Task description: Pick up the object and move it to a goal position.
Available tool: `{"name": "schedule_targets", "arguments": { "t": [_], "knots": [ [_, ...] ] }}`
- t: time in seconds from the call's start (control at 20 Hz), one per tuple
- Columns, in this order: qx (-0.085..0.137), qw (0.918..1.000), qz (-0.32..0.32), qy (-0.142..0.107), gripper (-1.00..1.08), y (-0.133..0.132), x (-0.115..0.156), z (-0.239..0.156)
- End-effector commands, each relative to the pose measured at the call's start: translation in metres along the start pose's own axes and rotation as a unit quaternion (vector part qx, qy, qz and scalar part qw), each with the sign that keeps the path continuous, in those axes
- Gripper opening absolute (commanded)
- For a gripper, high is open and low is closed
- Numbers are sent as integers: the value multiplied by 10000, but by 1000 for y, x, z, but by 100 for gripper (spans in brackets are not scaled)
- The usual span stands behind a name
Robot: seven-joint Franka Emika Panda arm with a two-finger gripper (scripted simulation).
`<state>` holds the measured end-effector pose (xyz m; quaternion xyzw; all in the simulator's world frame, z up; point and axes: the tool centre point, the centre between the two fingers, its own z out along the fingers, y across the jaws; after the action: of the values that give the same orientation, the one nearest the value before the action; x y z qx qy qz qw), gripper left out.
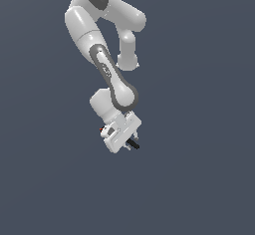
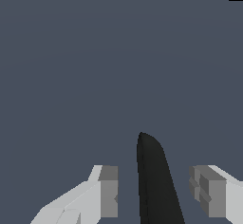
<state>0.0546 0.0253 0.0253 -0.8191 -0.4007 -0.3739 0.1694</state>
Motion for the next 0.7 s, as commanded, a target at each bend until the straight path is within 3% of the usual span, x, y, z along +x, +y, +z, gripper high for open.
{"name": "schedule_targets", "arguments": {
  "t": [0.0,0.65],
  "knots": [
    [-7,10000,1,-1,-100,1,0,1],
    [-10,10000,4,-1,-100,2,1,2]
  ]
}}
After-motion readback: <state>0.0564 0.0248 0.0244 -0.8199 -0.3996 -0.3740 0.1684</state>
